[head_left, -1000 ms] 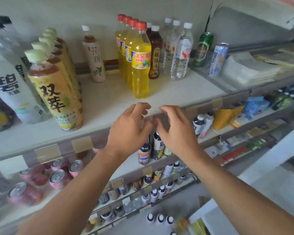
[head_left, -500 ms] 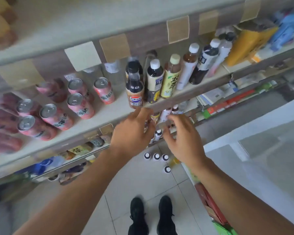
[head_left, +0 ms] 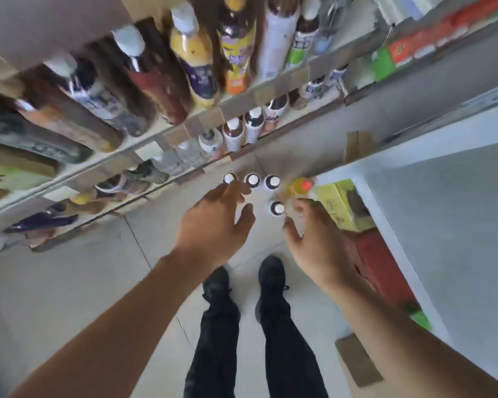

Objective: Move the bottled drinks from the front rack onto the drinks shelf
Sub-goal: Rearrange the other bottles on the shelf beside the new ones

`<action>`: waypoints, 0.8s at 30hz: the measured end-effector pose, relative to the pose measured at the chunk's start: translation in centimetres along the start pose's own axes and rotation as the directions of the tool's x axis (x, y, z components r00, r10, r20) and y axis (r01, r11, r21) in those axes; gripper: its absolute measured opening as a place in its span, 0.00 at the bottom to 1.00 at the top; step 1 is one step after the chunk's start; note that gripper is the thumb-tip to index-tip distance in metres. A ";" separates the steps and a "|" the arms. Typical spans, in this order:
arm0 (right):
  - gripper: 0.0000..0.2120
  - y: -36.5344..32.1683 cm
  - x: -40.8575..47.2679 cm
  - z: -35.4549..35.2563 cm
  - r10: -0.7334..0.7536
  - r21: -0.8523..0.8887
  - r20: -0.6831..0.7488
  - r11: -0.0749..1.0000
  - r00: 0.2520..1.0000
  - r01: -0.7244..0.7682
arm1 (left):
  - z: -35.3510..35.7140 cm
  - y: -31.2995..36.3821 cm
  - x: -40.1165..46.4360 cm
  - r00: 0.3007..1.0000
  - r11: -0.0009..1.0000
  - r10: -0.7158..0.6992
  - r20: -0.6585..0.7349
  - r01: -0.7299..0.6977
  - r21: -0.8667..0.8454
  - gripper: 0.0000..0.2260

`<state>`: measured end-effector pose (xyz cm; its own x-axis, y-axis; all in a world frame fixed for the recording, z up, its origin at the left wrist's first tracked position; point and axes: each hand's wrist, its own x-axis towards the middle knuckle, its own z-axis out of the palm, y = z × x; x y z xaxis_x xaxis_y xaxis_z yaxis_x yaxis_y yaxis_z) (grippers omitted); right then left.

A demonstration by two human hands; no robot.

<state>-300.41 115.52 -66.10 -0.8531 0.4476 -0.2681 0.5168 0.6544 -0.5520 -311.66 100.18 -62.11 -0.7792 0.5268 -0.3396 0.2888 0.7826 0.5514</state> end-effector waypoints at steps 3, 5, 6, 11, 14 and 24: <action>0.15 4.5 1.0 4.7 0.062 -0.013 0.022 0.998 0.998 -0.062 | 5.4 -3.4 1.9 0.999 1.000 -0.009 0.036 0.008 0.027 0.12; 0.15 7.4 2.4 7.3 0.094 -0.043 0.025 0.995 0.995 -0.093 | 8.7 -5.3 2.9 0.997 0.999 -0.010 0.071 0.008 0.035 0.12; 0.16 8.8 3.4 8.5 0.102 -0.069 0.017 0.992 0.995 -0.101 | 10.4 -6.2 3.5 0.996 0.999 -0.009 0.088 0.006 0.044 0.12; 0.22 14.9 9.2 13.3 0.135 -0.187 -0.057 0.972 0.989 -0.144 | 17.4 -9.5 6.8 0.992 0.999 0.024 0.124 -0.029 0.039 0.12; 0.26 18.0 12.3 15.3 0.131 -0.250 -0.074 0.957 0.989 -0.145 | 20.7 -11.0 9.2 0.991 0.999 0.034 0.126 -0.035 0.013 0.12; 0.20 21.5 15.6 17.8 0.131 -0.320 0.016 0.940 0.991 -0.118 | 23.3 -12.8 11.6 0.989 0.998 0.066 0.130 -0.064 -0.024 0.11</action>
<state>-303.91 125.77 -96.20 -0.7794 0.5191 -0.3508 0.6099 0.7569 -0.2349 -311.51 103.98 -90.88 -0.6797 0.6160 -0.3982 0.3243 0.7393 0.5901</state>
